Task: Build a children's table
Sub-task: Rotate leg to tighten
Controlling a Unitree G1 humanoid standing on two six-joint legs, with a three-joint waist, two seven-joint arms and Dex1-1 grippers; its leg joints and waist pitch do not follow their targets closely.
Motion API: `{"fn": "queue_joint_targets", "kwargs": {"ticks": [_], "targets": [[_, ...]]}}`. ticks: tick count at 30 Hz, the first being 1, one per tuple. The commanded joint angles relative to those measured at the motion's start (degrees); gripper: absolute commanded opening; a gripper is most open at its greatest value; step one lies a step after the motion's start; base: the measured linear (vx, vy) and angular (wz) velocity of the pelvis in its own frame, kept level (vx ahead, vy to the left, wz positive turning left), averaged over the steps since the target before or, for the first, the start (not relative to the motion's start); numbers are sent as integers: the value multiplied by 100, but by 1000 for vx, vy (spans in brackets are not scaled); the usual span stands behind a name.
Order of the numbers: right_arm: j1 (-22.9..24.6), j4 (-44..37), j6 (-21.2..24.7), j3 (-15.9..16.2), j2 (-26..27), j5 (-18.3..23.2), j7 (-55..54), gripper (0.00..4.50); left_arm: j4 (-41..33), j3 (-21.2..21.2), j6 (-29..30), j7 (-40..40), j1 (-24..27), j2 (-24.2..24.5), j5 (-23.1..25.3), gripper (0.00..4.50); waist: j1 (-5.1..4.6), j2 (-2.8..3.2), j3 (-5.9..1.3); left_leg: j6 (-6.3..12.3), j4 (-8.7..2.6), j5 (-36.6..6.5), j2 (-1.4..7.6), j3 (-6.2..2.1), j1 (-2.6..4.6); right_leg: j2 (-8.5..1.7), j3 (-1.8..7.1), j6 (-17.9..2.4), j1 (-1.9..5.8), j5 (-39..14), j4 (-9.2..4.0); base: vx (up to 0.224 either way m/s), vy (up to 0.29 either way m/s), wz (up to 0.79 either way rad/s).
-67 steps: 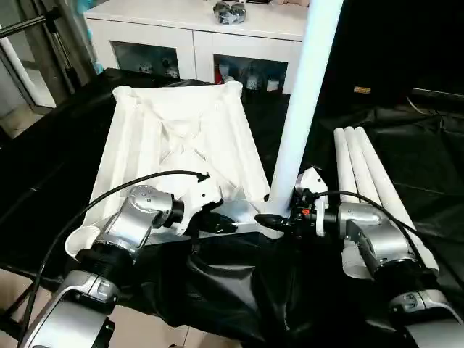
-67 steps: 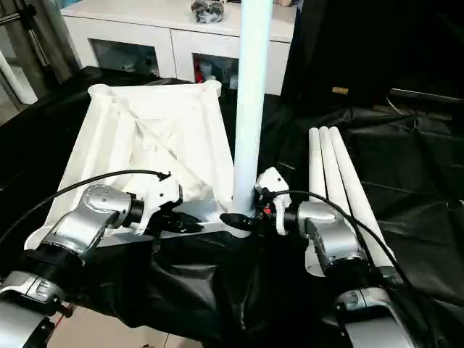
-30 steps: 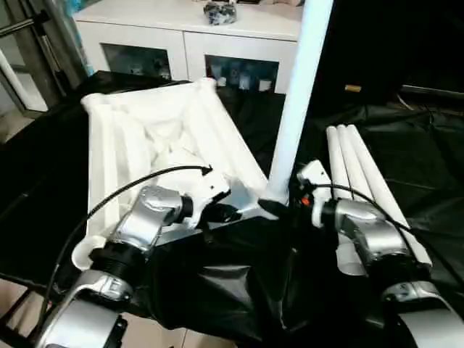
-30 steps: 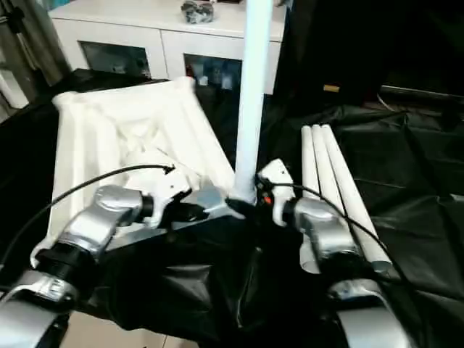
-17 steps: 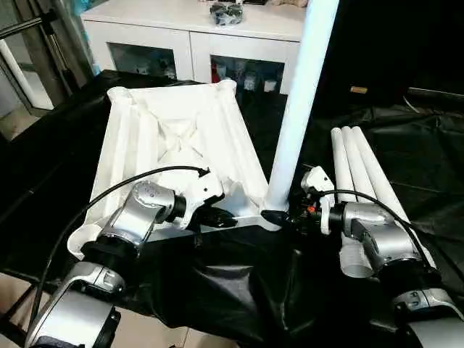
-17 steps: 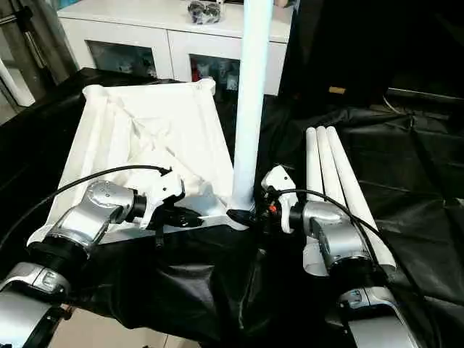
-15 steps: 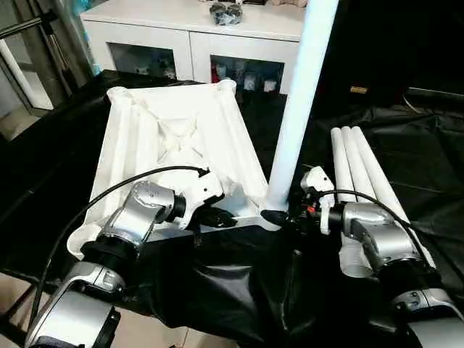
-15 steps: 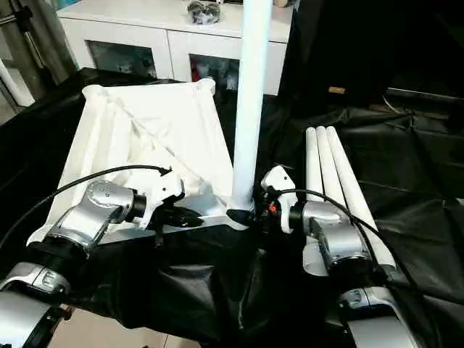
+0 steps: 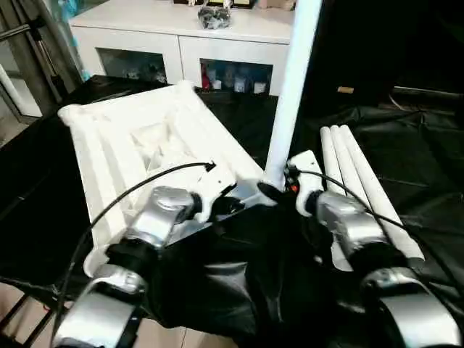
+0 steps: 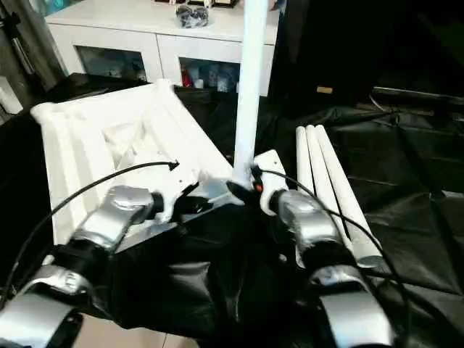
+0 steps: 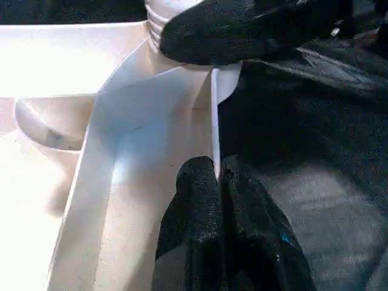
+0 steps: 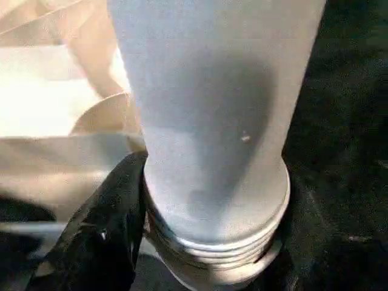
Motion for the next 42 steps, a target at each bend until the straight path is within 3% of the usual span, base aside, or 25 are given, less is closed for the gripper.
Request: {"fn": "queue_joint_targets", "kwargs": {"ticks": [1,3,5,10,12,15,22,26,32,36,38,42], "targets": [[70,413,227,233,404,-65,134,349,-308,-305,-102,-250,-12,-502,-208,0,7,-36,-225,281,-367,-1026,160,-37,-60,-474,282,-1073,260,-1654,-495,0,0,0],[57,438,228,217,438,-36,173,351,-342,-321,-104,-256,11,-475,-198,0,7,-29,-225,319,-372,-1019,167,-35,-56,-465,282,-1090,257,-1557,-488,0,0,0],[60,422,103,321,393,-161,126,389,-349,-336,-145,-325,31,-389,-198,0,11,-27,-228,308,-371,-990,168,-32,-61,-468,283,-1109,261,-1470,-482,0,0,0],[90,333,-425,384,211,-179,628,389,-511,-410,-206,-705,154,-108,-220,0,27,-16,-267,397,-349,-726,177,-27,-78,-476,287,-1246,290,-922,-417,0,0,0],[137,213,-572,446,90,-136,1180,389,-627,-482,-231,-1016,230,44,-270,0,36,-17,-285,543,-322,-509,183,-19,-99,-471,282,-1414,310,-376,-354,0,0,0],[239,-21,-520,524,-25,-44,1832,389,-695,-535,-283,-1274,286,186,-300,0,44,-16,-274,680,-316,-517,188,-13,-107,-459,271,-1496,321,-203,-339,0,0,0],[777,-940,-101,966,-534,281,3752,343,-526,-510,-478,-1766,234,568,-296,0,143,-13,-263,656,-316,-652,224,2,-81,-457,263,-1435,302,-486,-355,0,0,0],[932,-1175,12,1084,-662,245,4094,314,-352,-505,-616,-1902,153,670,-244,0,204,-7,-251,555,-323,-681,209,-1,-75,-461,265,-1320,294,-768,-398,0,0,0],[1094,-1473,243,1134,-692,258,4174,278,-123,-460,-730,-1955,15,743,-238,0,214,-13,-264,463,-328,-659,208,-8,-73,-464,267,-1278,299,-698,-382,0,0,0],[1077,-1415,196,1070,-577,179,3829,276,-135,-430,-698,-1840,33,687,-247,0,211,-16,-258,419,-334,-697,204,-11,-76,-467,265,-1251,301,-843,-396,0,0,0],[928,-1032,31,947,-441,-48,3070,276,-183,-395,-591,-1671,54,597,-243,0,201,-15,-251,387,-340,-721,204,-11,-74,-475,269,-1237,290,-917,-407,0,0,0],[655,-420,44,679,-179,-275,1643,275,-275,-259,-297,-1189,58,321,-293,0,75,-21,-196,138,-400,-1193,176,-50,-33,-494,271,-954,261,-2104,-532,0,0,0]]}}
